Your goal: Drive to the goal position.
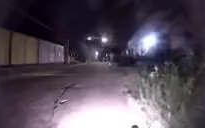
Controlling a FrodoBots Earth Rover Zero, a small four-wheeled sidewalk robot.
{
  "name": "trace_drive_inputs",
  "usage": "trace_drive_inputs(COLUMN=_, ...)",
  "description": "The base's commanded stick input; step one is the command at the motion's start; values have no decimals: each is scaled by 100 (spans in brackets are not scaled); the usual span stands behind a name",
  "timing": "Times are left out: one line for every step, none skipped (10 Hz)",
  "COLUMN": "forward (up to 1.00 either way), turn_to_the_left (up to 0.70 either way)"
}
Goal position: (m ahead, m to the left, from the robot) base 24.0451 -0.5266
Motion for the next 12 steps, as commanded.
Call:
trace_drive_inputs(forward=70, turn_to_the_left=0)
trace_drive_inputs(forward=70, turn_to_the_left=0)
trace_drive_inputs(forward=70, turn_to_the_left=0)
trace_drive_inputs(forward=70, turn_to_the_left=0)
trace_drive_inputs(forward=70, turn_to_the_left=0)
trace_drive_inputs(forward=70, turn_to_the_left=0)
trace_drive_inputs(forward=70, turn_to_the_left=0)
trace_drive_inputs(forward=70, turn_to_the_left=0)
trace_drive_inputs(forward=70, turn_to_the_left=0)
trace_drive_inputs(forward=70, turn_to_the_left=0)
trace_drive_inputs(forward=70, turn_to_the_left=0)
trace_drive_inputs(forward=70, turn_to_the_left=0)
